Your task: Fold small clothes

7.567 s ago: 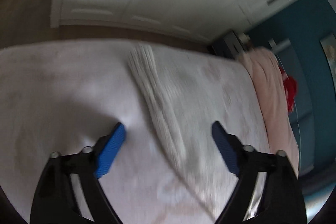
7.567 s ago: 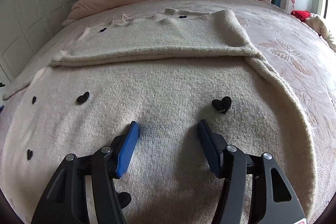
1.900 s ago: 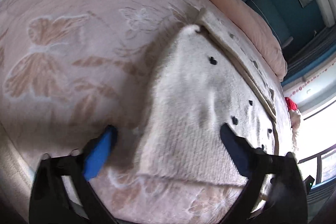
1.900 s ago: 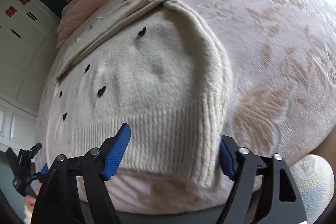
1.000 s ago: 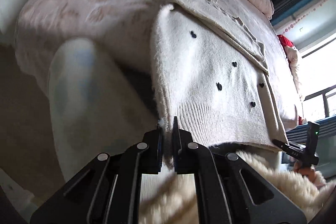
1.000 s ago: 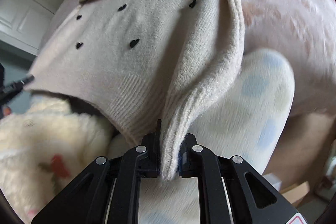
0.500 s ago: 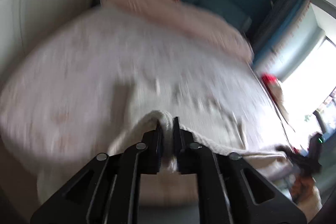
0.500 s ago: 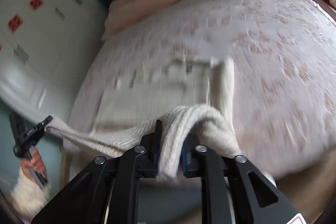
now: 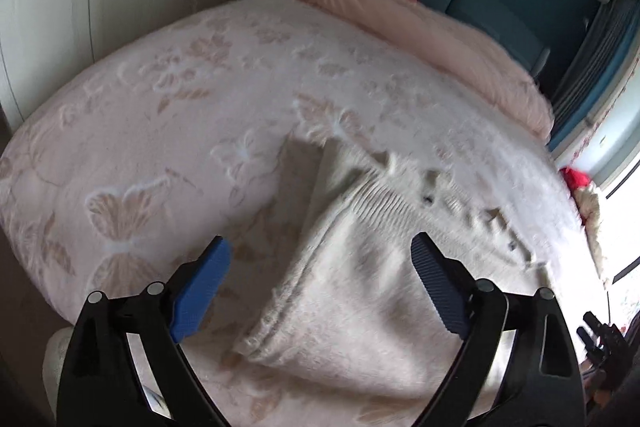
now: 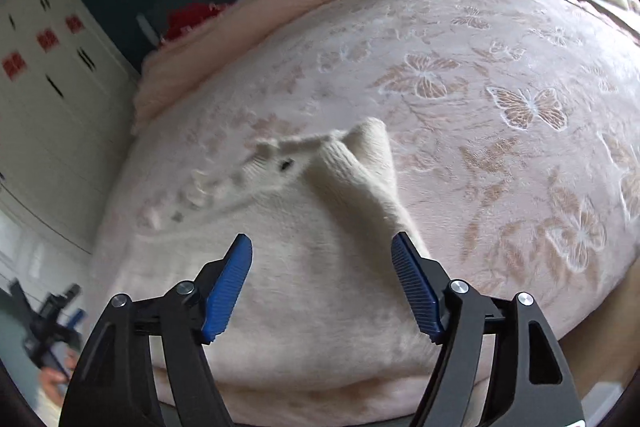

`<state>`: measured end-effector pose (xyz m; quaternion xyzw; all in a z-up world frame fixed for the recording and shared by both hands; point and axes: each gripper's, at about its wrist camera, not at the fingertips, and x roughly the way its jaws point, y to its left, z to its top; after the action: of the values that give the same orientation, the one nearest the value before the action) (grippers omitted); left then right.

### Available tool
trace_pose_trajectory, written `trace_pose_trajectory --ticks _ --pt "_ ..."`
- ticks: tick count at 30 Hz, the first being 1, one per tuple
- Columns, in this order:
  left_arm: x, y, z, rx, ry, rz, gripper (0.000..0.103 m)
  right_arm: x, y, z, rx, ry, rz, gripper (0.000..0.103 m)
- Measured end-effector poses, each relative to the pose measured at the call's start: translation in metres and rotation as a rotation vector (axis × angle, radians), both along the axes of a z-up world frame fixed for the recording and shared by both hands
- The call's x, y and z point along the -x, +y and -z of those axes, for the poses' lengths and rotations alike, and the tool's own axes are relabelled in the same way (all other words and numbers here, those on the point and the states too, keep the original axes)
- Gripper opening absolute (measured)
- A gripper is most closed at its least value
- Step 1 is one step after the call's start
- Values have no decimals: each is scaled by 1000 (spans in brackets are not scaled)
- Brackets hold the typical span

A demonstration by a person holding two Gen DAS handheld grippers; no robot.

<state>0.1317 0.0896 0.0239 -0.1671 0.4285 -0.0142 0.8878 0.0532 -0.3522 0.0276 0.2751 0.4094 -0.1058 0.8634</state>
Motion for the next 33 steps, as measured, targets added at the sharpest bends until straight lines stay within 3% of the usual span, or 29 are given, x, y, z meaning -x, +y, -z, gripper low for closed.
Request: trace_pose_trajectory --ticks 6,11,12,13,14,15,16,21,24,26,29,33 --pt "-46 -23 18 -17 42 109 89 -42 -3 22 101 75 -26 71" --pt "-83 -40 44 -44 116 160 86 -75 -10 49 107 157 -36 69" --pt "-88 -43 50 -24 142 186 68 -79 -10 54 95 168 -49 64" --pt "-91 -47 56 -10 166 218 54 -83 -7 61 74 183 -68 40" --pt "-92 -50 60 -24 187 234 26 -83 -6 64 80 201 -70 17" --pt "-90 -53 61 -67 192 241 10 -81 -4 63 84 201 -70 16" --pt "-85 -53 56 -81 165 251 10 -76 -3 58 84 177 -71 11" --pt "-71 -35 1 1 39 234 7 -52 -1 3 71 21 -60 10" --pt "-84 -30 -41 19 -44 223 7 -63 -8 -44 90 -96 -62 10" --pt "-102 -33 -58 15 -76 218 7 -80 -18 -59 85 -135 -44 10" --pt "-142 -45 -55 -18 -63 199 7 -115 -35 -45 92 -107 -10 11" --pt "-188 -61 17 -91 89 171 11 -156 -53 39 40 86 41 19"
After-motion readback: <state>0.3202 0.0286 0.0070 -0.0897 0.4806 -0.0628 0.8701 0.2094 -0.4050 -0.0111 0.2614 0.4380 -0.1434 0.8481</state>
